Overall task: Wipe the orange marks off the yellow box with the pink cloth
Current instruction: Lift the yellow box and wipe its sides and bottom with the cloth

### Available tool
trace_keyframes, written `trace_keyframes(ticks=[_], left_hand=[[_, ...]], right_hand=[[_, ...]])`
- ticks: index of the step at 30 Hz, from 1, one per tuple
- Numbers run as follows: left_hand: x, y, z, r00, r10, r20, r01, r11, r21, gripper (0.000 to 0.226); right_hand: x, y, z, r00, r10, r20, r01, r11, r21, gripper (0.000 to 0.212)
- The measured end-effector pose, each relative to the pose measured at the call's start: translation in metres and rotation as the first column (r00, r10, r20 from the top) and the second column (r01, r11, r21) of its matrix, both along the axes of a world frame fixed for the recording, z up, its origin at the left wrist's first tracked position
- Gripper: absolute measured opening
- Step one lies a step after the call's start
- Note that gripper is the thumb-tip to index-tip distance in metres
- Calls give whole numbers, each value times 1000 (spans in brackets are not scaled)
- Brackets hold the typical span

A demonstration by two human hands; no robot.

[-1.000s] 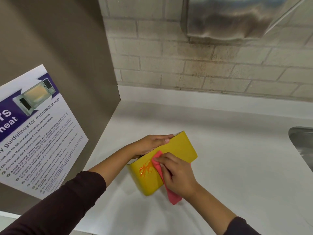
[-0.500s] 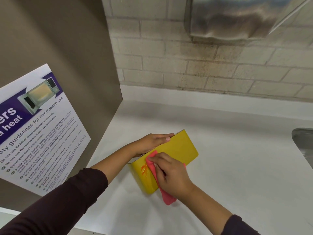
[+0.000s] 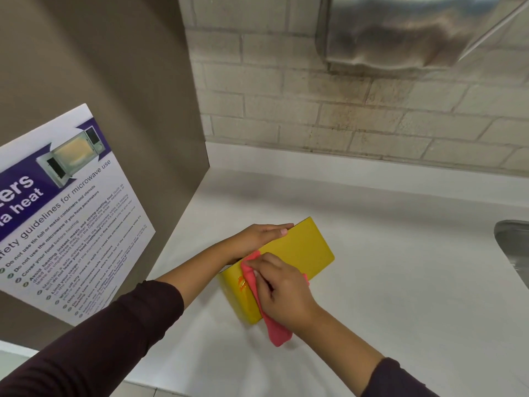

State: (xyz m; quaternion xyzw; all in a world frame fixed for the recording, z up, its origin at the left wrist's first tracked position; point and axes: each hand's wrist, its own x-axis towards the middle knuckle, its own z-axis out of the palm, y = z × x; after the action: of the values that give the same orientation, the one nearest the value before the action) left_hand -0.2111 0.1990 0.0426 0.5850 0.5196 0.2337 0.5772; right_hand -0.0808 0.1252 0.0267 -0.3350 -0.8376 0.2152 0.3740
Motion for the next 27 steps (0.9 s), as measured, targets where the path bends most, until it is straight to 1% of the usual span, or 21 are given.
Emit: trace_keyframes(ticks=[3, 5, 10, 12, 17, 21, 24, 27], left_hand=[[1, -1, 1, 1000, -13, -23, 13, 1000, 6, 38], [2, -3, 1, 1000, 2, -4, -2, 1000, -3, 39], [2, -2, 0, 998, 47, 34, -46, 999, -16, 38], [2, -1, -2, 997, 49, 59, -47, 998, -29, 36], [3, 2, -4, 997, 80, -3, -80, 997, -3, 33], [3, 4, -7, 996, 86, -3, -86, 996, -5, 32], [2, 3, -7, 997, 81, -10, -81, 997, 9, 33], [1, 2, -6, 998, 62, -12, -62, 998, 16, 34]], right_hand=[[13, 0, 0, 991, 117, 72, -119, 993, 18, 27], [26, 4, -1, 987, 131, 92, -134, 991, 29, 24], [23, 17, 1, 998, -57, -39, 55, 996, -64, 24], [10, 15, 3, 996, -68, -60, 63, 995, -76, 25], [-7, 0, 2, 997, 66, -39, -69, 994, -81, 31], [-7, -2, 2, 995, 95, -23, -96, 993, -63, 31], [-7, -3, 3, 989, 142, 34, -140, 989, -39, 31], [-5, -5, 4, 980, 162, 119, -168, 985, 41, 27]])
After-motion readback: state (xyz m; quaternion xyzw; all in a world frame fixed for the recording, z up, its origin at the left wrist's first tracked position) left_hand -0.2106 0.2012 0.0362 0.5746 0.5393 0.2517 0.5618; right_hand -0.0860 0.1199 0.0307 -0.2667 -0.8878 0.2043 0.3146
